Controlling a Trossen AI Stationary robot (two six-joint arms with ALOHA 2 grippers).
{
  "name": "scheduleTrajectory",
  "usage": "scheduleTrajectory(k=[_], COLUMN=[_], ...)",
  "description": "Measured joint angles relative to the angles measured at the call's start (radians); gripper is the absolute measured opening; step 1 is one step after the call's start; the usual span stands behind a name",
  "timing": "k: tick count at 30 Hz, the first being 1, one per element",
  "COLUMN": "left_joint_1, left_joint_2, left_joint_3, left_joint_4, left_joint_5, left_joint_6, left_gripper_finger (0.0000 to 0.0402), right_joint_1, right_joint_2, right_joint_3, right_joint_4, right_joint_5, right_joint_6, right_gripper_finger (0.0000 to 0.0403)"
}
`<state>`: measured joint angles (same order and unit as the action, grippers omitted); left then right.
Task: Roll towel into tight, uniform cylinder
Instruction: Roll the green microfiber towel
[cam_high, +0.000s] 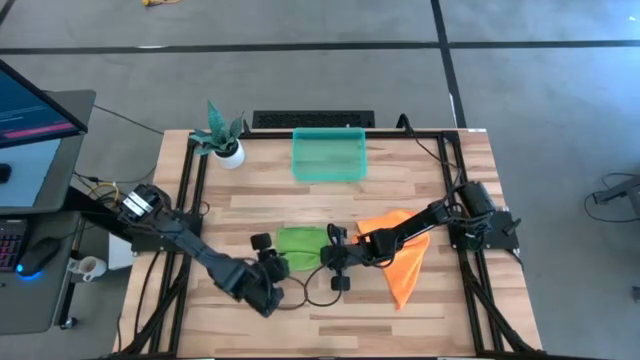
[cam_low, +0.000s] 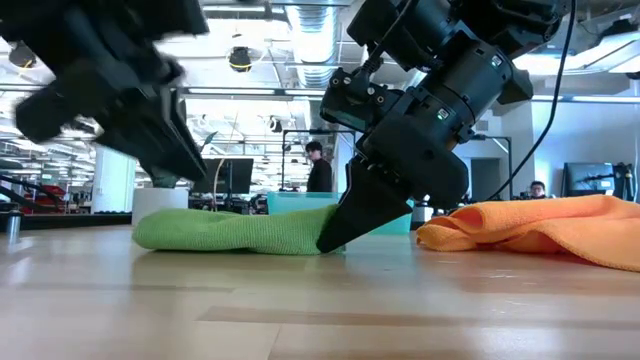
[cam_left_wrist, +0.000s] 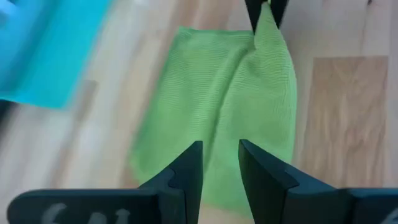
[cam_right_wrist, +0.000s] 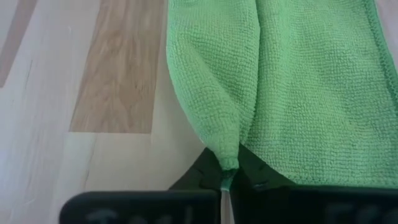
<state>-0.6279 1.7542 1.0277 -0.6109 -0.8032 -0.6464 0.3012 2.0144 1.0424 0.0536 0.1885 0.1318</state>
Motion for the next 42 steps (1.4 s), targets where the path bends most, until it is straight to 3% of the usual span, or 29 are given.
scheduleTrajectory(k=[5,11,15,26,35,42], left_joint_1=[-0.069,-0.084,-0.083,-0.044,0.026,0.039], left_joint_2=[-0.001,-0.001,-0.001,-0.001,-0.002,-0.007], left_joint_3=[0.051,0.054,0.051,-0.065,-0.169,-0.212], left_joint_4=[-0.114,-0.116,-0.107,0.067,0.22,0.287], left_joint_5=[-0.042,0.06,0.11,0.085,0.193,0.193], left_joint_6=[0.016,0.016,0.016,0.056,0.101,0.101], left_gripper_finger=[0.0096,0.0106,0.0138,0.0239,0.0242,0.0228], right_joint_1=[-0.003,-0.003,-0.003,-0.003,-0.003,-0.003], right_joint_2=[0.0,0.0,0.0,0.0,0.0,0.0], right_joint_3=[0.0,-0.001,-0.001,-0.002,-0.002,-0.002], right_joint_4=[0.0,0.0,0.0,0.001,0.002,0.002], right_joint_5=[-0.003,-0.004,-0.004,-0.004,-0.004,-0.004], right_joint_6=[0.0,0.0,0.001,0.001,0.001,0.001], right_gripper_finger=[0.0031,0.0026,0.0029,0.0028,0.0028,0.003])
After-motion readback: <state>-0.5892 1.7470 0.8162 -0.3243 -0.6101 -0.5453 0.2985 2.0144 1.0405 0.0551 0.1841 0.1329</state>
